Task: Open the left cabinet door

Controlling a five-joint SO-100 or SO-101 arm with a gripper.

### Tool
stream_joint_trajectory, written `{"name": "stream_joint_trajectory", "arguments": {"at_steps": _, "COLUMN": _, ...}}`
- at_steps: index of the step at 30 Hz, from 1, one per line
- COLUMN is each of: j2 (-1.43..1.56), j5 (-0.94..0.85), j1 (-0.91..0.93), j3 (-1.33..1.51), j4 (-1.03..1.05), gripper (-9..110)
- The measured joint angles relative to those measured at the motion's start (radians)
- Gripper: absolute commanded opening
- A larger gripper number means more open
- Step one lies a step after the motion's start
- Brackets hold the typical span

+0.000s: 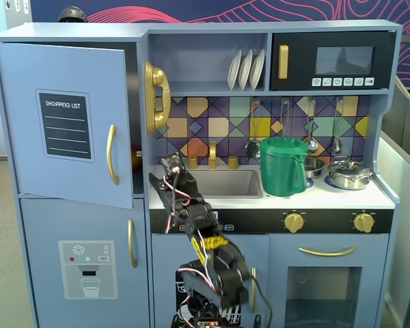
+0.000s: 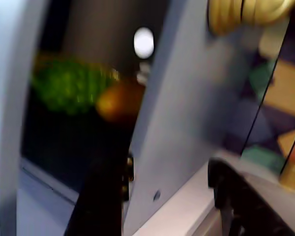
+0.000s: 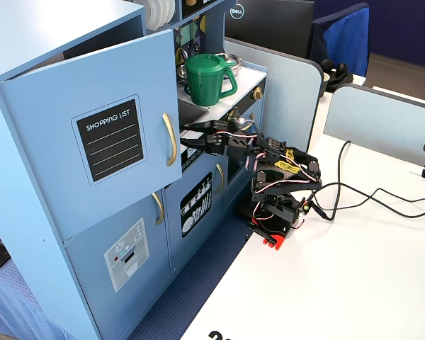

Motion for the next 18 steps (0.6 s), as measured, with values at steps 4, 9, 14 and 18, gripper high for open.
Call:
{"name": "stream_joint_trajectory", "arguments": {"at_steps": 4, "j2": -0.198, "j5": -0.005, "j1": -0.018, "j3": -0.087, "j4": -0.109, "gripper": 12}}
{"name": "stream_joint_trajectory", "arguments": {"at_steps": 9, "j2": -0.282, "j5": -0.100, "j1": -0.133, "j3": -0.114, "j4": -0.227, "gripper": 12}}
{"name": "stream_joint_trajectory", "arguments": {"at_steps": 14, "j2": -0.258, "j5": -0.207, "j1": -0.295, "j3": -0.094, "j4": -0.301, "gripper": 12}}
{"name": "stream_joint_trajectory", "arguments": {"at_steps": 18, "j2": -0.219, "j5": -0.299, "j1": -0.451, "j3": -0.026, "j4": -0.351, "gripper": 12}}
